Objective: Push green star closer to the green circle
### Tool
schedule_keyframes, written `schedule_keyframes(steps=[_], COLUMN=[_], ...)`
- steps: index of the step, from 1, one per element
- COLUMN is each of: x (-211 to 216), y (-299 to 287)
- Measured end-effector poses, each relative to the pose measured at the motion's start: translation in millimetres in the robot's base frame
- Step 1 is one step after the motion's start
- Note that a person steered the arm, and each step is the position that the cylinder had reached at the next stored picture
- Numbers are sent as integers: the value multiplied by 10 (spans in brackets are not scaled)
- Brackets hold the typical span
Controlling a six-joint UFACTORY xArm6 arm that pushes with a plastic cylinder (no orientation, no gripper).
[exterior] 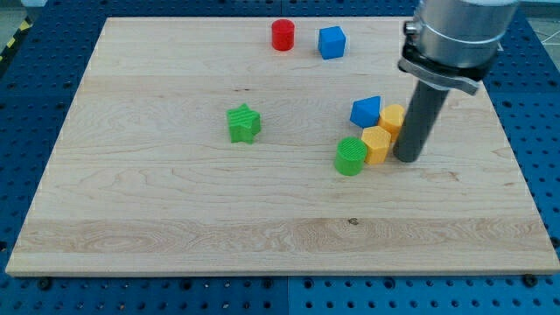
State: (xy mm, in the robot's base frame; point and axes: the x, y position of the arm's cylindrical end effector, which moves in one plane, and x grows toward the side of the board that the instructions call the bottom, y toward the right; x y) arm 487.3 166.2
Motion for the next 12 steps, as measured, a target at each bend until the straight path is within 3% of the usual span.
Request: schedule_keyframes(steps=[1,3,4,6,7,10,12], x=[341,545,296,-639,-844,-361,-605], y=[68,-1032,-1846,-3105,-3186,-2145,-2408])
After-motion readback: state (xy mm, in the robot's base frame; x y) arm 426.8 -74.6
